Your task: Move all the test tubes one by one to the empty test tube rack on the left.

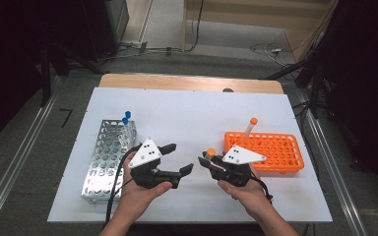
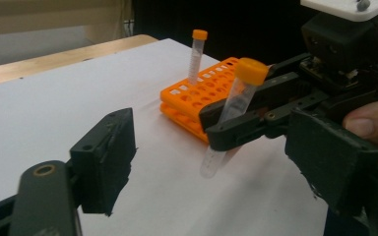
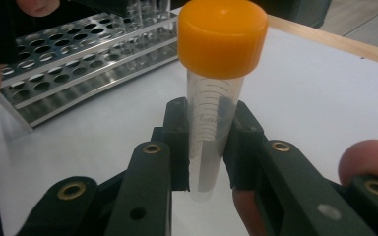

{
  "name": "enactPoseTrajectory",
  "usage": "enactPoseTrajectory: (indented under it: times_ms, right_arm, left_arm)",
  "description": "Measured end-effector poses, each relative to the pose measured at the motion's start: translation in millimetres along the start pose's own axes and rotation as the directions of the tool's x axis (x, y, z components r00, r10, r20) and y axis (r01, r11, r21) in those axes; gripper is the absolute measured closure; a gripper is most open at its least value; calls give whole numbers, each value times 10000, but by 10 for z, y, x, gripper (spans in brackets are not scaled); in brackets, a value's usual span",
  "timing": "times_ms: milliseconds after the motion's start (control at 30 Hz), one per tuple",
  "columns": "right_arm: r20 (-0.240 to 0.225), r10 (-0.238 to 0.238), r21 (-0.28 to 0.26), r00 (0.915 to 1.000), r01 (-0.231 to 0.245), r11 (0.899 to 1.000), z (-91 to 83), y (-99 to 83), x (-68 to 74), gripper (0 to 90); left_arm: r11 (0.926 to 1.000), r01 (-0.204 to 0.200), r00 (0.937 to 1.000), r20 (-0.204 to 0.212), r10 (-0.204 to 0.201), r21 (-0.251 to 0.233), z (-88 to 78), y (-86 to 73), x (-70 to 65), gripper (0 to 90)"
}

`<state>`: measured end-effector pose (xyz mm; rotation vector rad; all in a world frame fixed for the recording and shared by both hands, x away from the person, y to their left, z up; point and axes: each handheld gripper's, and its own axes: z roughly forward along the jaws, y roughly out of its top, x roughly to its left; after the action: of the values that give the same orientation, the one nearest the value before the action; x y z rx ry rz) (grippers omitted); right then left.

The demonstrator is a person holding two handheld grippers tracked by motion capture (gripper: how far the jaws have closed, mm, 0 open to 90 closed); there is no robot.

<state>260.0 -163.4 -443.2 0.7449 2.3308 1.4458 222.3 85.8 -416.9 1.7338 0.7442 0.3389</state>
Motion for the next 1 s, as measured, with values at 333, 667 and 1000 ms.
enactPoseTrajectory:
  times_ms: [333, 667, 1000]
  right_arm:
    - [-470, -342, 228, 9983, 353, 9991, 98, -14, 186, 719]
    - [-838, -601, 316, 9947, 629, 9975, 144, -15, 290, 719]
    - [-1147, -775, 275, 9904, 812, 9963, 134, -3, 356, 718]
  left_arm:
    - [9996, -272, 9965, 795, 268, 42, 90, -16, -112, 424]
    - [9989, -445, 9946, 943, 426, 178, 161, -39, -166, 543]
    - [9982, -513, 9959, 759, 490, 295, 172, -48, -171, 680]
